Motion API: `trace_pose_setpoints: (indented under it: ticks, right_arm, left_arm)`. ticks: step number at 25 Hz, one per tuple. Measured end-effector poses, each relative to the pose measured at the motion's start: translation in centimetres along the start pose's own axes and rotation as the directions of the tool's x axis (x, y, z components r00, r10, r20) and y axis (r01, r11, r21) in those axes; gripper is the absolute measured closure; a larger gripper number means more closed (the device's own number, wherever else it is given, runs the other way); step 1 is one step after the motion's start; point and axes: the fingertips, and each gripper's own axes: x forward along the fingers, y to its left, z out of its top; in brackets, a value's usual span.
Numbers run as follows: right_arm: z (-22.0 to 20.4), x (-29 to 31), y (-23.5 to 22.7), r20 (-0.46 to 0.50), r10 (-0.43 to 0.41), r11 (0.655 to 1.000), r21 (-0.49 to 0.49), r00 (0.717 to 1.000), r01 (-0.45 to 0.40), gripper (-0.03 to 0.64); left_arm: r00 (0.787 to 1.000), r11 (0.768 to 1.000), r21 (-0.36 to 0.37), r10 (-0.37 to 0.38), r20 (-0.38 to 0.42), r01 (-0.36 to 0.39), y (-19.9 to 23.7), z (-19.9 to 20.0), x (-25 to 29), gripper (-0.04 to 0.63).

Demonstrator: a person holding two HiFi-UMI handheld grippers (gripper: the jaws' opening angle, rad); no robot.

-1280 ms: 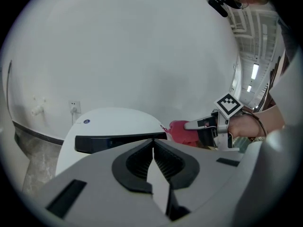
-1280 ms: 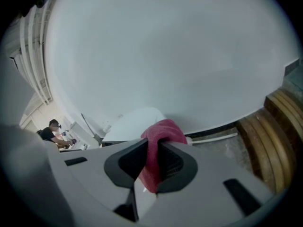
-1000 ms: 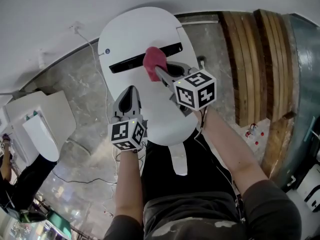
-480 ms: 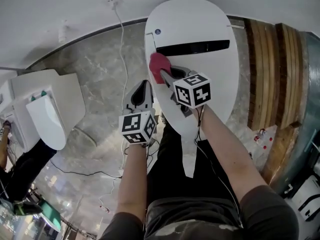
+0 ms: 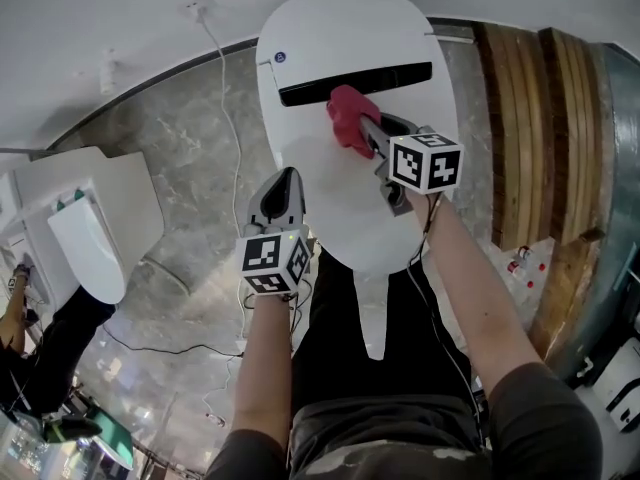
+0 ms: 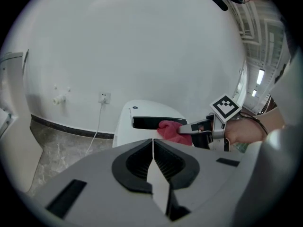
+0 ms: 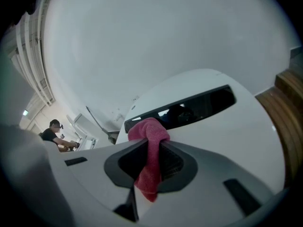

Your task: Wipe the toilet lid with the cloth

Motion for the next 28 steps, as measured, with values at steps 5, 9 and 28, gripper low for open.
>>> trace_pose_setpoints:
  ticks: [5,9,28]
  right_arm:
    - [0.5,-4.2,-6.0,0.036,-0.047,0.998,0.053,0.998,0.045,0.568]
    - [0.8,-7.8,-11.5,0.046,-0.089,0.994,0.07,0.995,0.086,0.568]
    - [-5.3,-11.9,-3.5,-0.037,0.228,0.973,-0.034,0.973,-0.229,0.568]
  left_arm:
    - [1.0,1.0,0.01,-0.018,-0.016,0.018,-5.0,-1.5,1.2,0.58]
    - [0.999,0.999,0.01,-0.031,-0.016,0.031,-9.4,-2.3,3.0,0.58]
    - [0.996,0.995,-0.048,0.083,0.015,-0.082,-14.7,-6.2,0.1,0.58]
